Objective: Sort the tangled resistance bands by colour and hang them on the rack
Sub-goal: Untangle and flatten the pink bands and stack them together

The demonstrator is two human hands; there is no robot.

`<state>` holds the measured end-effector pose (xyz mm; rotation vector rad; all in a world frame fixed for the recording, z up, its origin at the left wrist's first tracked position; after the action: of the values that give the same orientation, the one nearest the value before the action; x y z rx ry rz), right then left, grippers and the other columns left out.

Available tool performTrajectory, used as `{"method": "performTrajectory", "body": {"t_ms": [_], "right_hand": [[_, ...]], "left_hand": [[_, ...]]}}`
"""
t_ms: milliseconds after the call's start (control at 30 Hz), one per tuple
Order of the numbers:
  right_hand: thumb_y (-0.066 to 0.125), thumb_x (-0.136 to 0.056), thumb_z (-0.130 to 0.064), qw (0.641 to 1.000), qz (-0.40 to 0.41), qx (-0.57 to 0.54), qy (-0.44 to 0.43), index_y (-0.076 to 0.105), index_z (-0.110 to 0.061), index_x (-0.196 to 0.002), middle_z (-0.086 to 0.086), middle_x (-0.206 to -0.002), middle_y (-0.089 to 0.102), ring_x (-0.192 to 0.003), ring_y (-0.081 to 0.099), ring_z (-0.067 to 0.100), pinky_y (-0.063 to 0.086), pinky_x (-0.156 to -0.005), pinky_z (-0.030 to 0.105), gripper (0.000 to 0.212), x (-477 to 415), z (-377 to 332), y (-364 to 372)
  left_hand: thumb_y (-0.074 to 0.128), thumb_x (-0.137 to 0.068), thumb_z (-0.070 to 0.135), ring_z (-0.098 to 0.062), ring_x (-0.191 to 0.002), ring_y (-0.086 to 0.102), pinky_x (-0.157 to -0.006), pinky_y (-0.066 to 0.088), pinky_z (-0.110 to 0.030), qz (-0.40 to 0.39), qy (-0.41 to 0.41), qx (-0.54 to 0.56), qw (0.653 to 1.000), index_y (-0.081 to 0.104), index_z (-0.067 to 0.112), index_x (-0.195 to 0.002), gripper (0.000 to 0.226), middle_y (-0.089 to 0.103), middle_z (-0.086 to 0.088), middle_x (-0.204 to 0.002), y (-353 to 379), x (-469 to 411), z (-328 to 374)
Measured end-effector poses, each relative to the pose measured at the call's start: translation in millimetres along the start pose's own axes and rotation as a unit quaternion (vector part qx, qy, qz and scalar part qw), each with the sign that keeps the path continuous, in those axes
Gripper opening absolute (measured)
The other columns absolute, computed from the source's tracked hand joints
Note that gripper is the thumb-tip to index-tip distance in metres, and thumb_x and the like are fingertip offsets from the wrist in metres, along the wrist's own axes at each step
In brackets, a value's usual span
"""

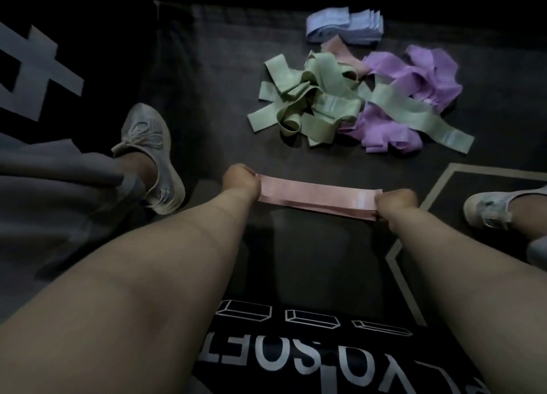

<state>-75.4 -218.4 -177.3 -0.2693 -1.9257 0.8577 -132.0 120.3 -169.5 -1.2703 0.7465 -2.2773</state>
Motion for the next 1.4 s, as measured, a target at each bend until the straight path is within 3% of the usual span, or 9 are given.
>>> {"method": "performTrajectory", "body": {"t_ms": [200,367,500,600,833,933,1033,1133,1400], "right_hand": [[0.060,-0.096,-0.020,0.997,-0.003,0.072,-0.038,0.073,-0.008,-0.109,0.015,-0.110,0.071,-0.102,0.067,0.036,0.054,-0.095,0.044,0.022,-6,13,6],[0.066,-0.087,-0.028,0.983,0.036,0.160,-0.083,0.054,-0.008,-0.131,0.019,-0.138,0.049,-0.124,0.051,0.039,0.043,-0.104,0.040,0.049,2,16,1],[0.075,-0.075,-0.033,0.872,0.042,0.331,-0.359,0.044,-0.020,-0.143,0.015,-0.143,0.036,-0.130,0.038,0.038,0.033,-0.108,0.045,0.076,21,5,5],[0.080,-0.072,-0.038,0.783,-0.043,0.476,-0.398,0.035,-0.028,-0.150,0.006,-0.151,0.028,-0.138,0.031,0.031,0.029,-0.112,0.042,0.091,12,11,15],[0.062,-0.090,-0.016,0.803,-0.050,0.443,-0.395,0.046,-0.020,-0.141,0.010,-0.133,0.041,-0.122,0.043,0.033,0.042,-0.101,0.043,0.054,2,12,17],[0.073,-0.083,-0.029,0.821,-0.034,0.414,-0.392,0.046,-0.021,-0.142,0.010,-0.133,0.040,-0.124,0.041,0.033,0.038,-0.104,0.043,0.066,5,18,15],[0.069,-0.087,-0.046,0.928,0.034,0.278,-0.246,0.038,-0.015,-0.146,0.016,-0.144,0.035,-0.132,0.037,0.038,0.033,-0.109,0.046,0.074,9,23,12],[0.058,-0.097,-0.033,0.990,0.060,0.101,-0.077,0.041,-0.001,-0.140,0.025,-0.146,0.039,-0.133,0.040,0.043,0.035,-0.109,0.046,0.056,7,27,16],[0.058,-0.096,-0.021,0.994,0.041,0.077,-0.069,0.053,-0.002,-0.127,0.022,-0.135,0.052,-0.122,0.052,0.041,0.045,-0.102,0.044,0.037,6,23,16]], "left_hand": [[0.061,-0.095,0.017,-0.027,-0.109,0.063,-0.096,0.048,-0.030,-0.024,0.033,-0.095,0.995,0.069,0.018,-0.105,0.013,0.068,-0.007,-0.115,11,-4,-10],[0.057,-0.095,0.018,-0.033,-0.116,0.056,-0.100,0.047,-0.039,-0.021,0.081,-0.204,0.975,0.060,0.015,-0.119,0.025,0.053,-0.013,-0.128,21,-5,-12],[0.056,-0.090,0.029,-0.031,-0.122,0.048,-0.097,0.039,-0.040,0.033,0.363,-0.406,0.838,0.056,0.019,-0.127,0.038,0.049,-0.008,-0.135,32,21,4],[0.059,-0.090,0.040,-0.027,-0.133,0.039,-0.108,0.031,-0.042,-0.060,0.403,-0.476,0.780,0.043,0.023,-0.140,0.055,0.040,-0.005,-0.145,48,24,-1],[0.048,-0.098,0.020,-0.028,-0.129,0.042,-0.102,0.037,-0.045,-0.061,0.379,-0.521,0.762,0.039,0.024,-0.140,0.043,0.041,-0.005,-0.139,46,15,11],[0.057,-0.092,0.028,-0.027,-0.131,0.039,-0.105,0.036,-0.044,-0.083,0.358,-0.506,0.781,0.038,0.026,-0.142,0.053,0.038,-0.005,-0.141,44,15,9],[0.060,-0.085,0.048,-0.029,-0.138,0.031,-0.111,0.032,-0.046,-0.045,0.252,-0.393,0.883,0.033,0.022,-0.147,0.073,0.030,-0.007,-0.148,38,18,2],[0.053,-0.092,0.044,-0.035,-0.135,0.034,-0.111,0.032,-0.046,-0.006,0.057,-0.223,0.973,0.041,0.013,-0.144,0.062,0.034,-0.014,-0.146,34,17,-4],[0.046,-0.098,0.031,-0.040,-0.115,0.058,-0.102,0.047,-0.042,-0.025,0.016,-0.210,0.977,0.066,0.013,-0.119,0.034,0.055,-0.020,-0.124,36,-2,-12]]}}
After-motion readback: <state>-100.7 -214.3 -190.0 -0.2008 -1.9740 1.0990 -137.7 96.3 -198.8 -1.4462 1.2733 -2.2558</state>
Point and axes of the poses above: each hand's wrist, its own x-axis away from the middle knuckle, its own y-axis out of the palm, z = x × y, the point moved 4 cm from there along -x, towards the middle knuckle
